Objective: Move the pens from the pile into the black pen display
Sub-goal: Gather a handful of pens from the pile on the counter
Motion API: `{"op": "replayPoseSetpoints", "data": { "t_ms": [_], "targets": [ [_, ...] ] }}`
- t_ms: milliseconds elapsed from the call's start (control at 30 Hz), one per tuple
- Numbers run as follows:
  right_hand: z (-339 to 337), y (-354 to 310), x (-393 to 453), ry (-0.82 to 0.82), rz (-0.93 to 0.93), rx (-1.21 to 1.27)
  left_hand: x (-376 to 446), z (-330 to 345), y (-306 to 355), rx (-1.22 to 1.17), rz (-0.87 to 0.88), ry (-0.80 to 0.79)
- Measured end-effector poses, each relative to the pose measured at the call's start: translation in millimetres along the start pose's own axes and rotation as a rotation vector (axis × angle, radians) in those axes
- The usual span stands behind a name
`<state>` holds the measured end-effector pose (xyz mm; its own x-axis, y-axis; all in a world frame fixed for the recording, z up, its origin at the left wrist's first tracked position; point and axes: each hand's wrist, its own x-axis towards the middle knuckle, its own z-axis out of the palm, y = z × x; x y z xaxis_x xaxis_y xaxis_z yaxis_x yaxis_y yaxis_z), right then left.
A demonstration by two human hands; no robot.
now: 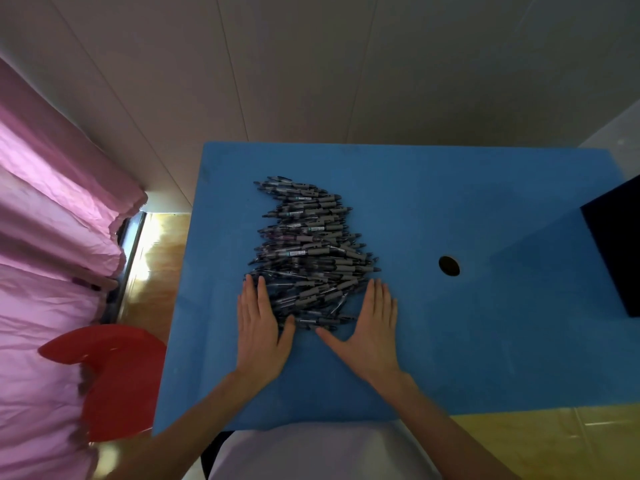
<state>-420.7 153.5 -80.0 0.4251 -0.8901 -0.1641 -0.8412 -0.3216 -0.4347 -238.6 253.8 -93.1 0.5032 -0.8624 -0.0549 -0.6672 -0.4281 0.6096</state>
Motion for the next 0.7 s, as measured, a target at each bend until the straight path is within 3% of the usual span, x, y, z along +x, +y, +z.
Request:
{"op": "replayPoseSetpoints", "data": {
  "t_ms": [233,533,700],
  "targets": [
    [3.3,-7.6,-3.1,0.004,0.034,0.028,-1.3,1.3,6.8,-0.120,0.040,0.044],
    [-1.3,17.7,-9.2,0.033,-0.010,0.104,-21.8,-12.3,-33.4,0.358,0.074,-0.074],
    [-2.9,8.4,-1.9,0.116,0.079,0.137,-18.7,-3.7,-22.4,0.410,0.012,-0.070]
  ]
}}
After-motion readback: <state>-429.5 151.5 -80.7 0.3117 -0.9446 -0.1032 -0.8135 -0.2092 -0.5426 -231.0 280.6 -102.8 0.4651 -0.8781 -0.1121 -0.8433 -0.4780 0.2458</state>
